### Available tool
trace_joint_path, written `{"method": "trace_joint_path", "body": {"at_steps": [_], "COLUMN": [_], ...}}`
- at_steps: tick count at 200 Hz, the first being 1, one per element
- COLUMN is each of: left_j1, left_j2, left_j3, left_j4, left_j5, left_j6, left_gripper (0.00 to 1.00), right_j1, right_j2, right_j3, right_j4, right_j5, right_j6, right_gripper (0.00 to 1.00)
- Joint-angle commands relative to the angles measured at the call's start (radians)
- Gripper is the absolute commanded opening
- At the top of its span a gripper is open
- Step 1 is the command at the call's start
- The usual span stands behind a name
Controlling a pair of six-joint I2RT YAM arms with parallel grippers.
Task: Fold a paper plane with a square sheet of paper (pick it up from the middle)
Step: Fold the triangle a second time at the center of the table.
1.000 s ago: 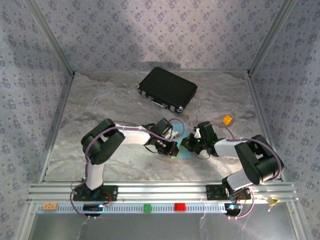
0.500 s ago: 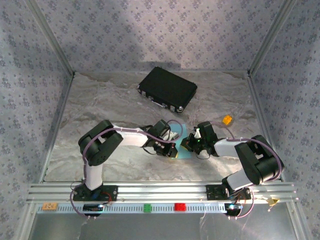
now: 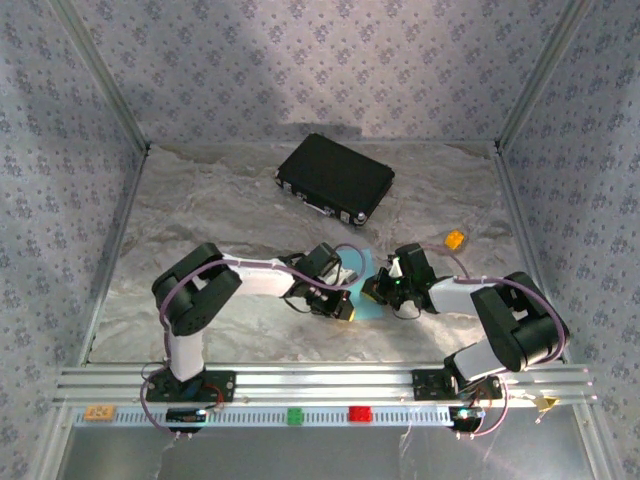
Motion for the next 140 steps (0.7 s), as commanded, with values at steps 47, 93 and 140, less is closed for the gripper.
{"method": "trace_joint_path", "body": {"at_steps": [47, 93, 140], "left_j1": [-0.014, -0.006, 0.001], "left_j2": [-0.082, 0.013, 0.046], "left_j3": [0.022, 0.091, 0.055], "left_j4": [-0.035, -0.043, -0.075], "left_j5": [0.002, -0.01, -0.012], "left_j6": [0.001, 0.007, 0.01], "left_gripper": [0.0, 0.0, 0.0], "right_j1": [-0.003, -0.001, 0.0], "right_j2": [0.004, 0.004, 0.001], "right_j3": [-0.022, -0.024, -0.029], "right_j4": [-0.1, -0.101, -0.103], "right_j5": [0.066, 0.067, 0.07], "right_j6": [-0.009, -0.007, -0.007], "right_gripper": [0.02, 0.03, 0.02]}}
